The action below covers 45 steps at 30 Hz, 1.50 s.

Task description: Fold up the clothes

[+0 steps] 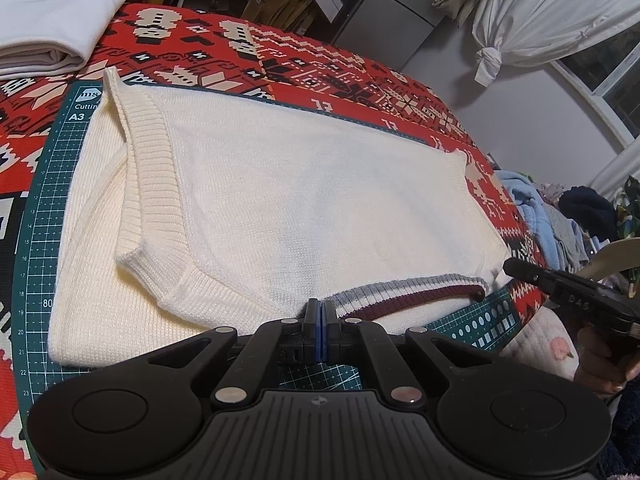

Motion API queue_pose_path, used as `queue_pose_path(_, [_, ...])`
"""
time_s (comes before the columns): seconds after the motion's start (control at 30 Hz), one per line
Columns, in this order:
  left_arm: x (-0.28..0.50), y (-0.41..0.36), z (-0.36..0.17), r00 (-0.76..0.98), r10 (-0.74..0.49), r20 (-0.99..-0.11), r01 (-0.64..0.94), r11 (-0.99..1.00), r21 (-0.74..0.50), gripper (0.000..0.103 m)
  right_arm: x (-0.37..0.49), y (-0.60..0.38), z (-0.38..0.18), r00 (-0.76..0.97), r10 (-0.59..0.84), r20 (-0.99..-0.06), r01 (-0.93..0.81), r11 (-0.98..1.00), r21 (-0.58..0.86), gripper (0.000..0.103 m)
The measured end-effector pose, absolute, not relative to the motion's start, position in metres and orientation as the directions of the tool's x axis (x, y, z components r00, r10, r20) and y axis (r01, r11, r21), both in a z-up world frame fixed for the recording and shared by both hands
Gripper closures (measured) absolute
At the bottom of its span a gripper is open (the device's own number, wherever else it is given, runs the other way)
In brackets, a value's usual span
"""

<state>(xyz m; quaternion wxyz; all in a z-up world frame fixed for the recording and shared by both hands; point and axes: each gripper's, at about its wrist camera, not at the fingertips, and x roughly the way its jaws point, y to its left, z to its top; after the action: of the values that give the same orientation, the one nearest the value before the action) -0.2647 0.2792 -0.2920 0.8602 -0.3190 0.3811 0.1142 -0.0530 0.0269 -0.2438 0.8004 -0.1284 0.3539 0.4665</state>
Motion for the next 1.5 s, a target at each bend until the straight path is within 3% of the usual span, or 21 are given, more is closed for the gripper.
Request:
queue_pose_path(0.33, [-0.265, 0.28, -0.293, 0.687, -0.049, -0.725, -0.435, 0.771, -0.465, 0.1, -0.069, 0.027, -0.267, 0.293, 0.627, -0.722, -0.859, 0.505, 0.09, 0.102])
queue_pose_path(1.2, [-0.266, 0.281, -0.294, 0.692, -0.057, -0.719, -0.432, 0.766, -0.476, 0.1, -0.009, -0.008, -0.266, 0.404, 0.524, -0.75, -0.723, 0.686, 0.089, 0.101])
queue_pose_path(1.23, [-0.266, 0.281, -0.294, 0.692, -0.057, -0.719, -0.432, 0.766, -0.476, 0.1, -0.008, -0.01, -0.266, 0.412, 0.517, -0.751, -0.716, 0.693, 0.084, 0.1])
queue_pose_path(1.27, [-0.266, 0.281, -0.294, 0.693, -0.057, -0.719, -0.432, 0.766, -0.476, 0.1, -0.006, -0.012, -0.266, 0.414, 0.512, -0.753, -0.709, 0.7, 0.086, 0.092])
queue_pose_path(1.5, [-0.266, 0.282, -0.294, 0.694, -0.059, -0.718, -0.434, 0.761, -0.482, 0.1, -0.003, -0.017, -0.255, 0.417, 0.515, -0.749, -0.684, 0.721, 0.115, 0.088])
